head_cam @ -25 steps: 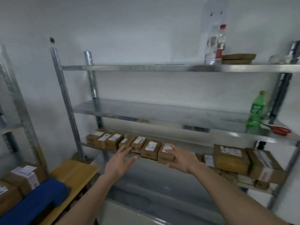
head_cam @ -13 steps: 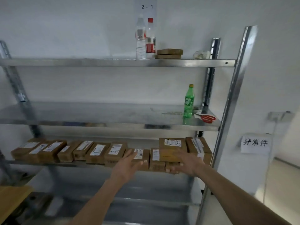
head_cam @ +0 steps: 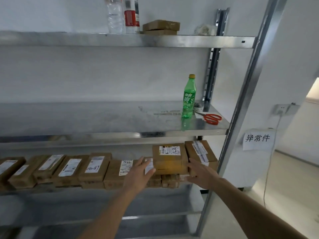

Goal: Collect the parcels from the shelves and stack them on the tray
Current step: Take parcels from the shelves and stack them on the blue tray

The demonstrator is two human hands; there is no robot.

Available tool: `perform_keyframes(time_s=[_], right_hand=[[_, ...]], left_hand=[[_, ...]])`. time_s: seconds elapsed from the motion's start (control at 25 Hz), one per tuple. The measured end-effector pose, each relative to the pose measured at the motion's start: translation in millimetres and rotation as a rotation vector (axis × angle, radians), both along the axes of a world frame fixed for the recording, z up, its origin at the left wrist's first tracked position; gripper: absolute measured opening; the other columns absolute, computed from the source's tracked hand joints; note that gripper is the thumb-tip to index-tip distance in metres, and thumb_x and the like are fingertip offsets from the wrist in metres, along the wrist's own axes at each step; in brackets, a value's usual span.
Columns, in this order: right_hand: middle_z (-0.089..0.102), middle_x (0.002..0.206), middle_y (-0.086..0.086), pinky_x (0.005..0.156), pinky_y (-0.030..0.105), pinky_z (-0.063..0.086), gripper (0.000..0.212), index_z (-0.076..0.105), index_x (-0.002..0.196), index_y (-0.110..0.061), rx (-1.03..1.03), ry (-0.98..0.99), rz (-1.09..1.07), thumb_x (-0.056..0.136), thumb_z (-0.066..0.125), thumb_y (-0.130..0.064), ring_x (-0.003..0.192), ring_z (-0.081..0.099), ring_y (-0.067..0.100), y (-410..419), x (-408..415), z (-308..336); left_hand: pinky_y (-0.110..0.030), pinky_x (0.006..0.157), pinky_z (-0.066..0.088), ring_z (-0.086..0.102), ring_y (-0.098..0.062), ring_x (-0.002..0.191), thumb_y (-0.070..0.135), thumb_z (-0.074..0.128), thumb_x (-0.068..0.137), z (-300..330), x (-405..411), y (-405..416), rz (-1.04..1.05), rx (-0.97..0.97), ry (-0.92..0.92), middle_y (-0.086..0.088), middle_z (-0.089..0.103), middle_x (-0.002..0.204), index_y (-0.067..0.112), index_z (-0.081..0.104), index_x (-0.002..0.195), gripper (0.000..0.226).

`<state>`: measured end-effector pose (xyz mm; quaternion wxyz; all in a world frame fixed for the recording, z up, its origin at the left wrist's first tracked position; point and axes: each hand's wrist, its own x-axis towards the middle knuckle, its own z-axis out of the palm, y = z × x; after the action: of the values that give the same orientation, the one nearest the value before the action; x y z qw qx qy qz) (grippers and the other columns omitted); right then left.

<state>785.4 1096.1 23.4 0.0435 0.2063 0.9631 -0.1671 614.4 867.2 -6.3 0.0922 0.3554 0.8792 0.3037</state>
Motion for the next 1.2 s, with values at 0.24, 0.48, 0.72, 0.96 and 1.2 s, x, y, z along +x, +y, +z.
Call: perform_keyframes(time_s=[0.24,0.48,0.72,0.96,1.2], right_hand=[[0.050,0.146,-0.009,0.090,0.023,0.051,0.058,0.045,0.143,-0.036,-0.054,0.039,-0.035,0.090,0.069,-0.039,0.119,0.057,0.010,30.8,-73.0,-35.1],[0.048,0.147,-0.009,0.089,0.023,0.052,0.052,0.048,0.141,-0.029,-0.059,0.085,-0.078,0.092,0.067,-0.031,0.118,0.059,0.011,60.4,-103.0,-61.3],[0.044,0.151,-0.010,0.099,0.031,0.051,0.057,0.047,0.145,-0.027,-0.018,0.116,-0.050,0.093,0.068,-0.036,0.125,0.057,0.017,89.6,-127.4,-83.6],[0.040,0.153,-0.012,0.099,0.032,0.049,0.060,0.044,0.147,-0.027,-0.001,0.092,-0.022,0.093,0.065,-0.042,0.125,0.055,0.016,108.0,-139.9,-96.6],[0.018,0.163,-0.015,0.108,0.040,0.043,0.069,0.031,0.153,-0.034,-0.004,0.010,0.004,0.093,0.056,-0.058,0.136,0.045,0.018,103.9,-159.0,-101.6]], left_hand=[[-0.047,0.113,0.035,0.030,-0.016,0.145,0.065,0.040,0.094,-36.7,-69.2,50.0,-0.044,-0.044,-0.044,0.015,0.011,0.162,0.042,0.033,0.149,0.060],[-0.049,0.109,0.040,0.027,-0.020,0.146,0.070,0.035,0.092,-75.5,-98.0,94.1,-0.070,-0.044,-0.087,0.015,0.008,0.163,0.050,0.023,0.149,0.062],[-0.042,0.104,0.045,0.033,-0.020,0.143,0.068,0.029,0.094,-105.5,-109.7,138.8,-0.025,-0.053,-0.089,0.012,-0.003,0.164,0.046,0.018,0.152,0.063],[-0.038,0.117,0.027,0.020,-0.016,0.147,0.053,0.051,0.095,-127.8,-119.1,145.7,-0.048,0.109,-0.236,0.015,-0.004,0.163,0.036,0.032,0.151,0.061],[-0.049,0.118,0.029,0.012,-0.015,0.150,0.066,0.049,0.089,-141.7,-132.5,129.8,-0.033,0.184,-0.284,0.025,-0.003,0.160,0.044,0.031,0.148,0.065]])
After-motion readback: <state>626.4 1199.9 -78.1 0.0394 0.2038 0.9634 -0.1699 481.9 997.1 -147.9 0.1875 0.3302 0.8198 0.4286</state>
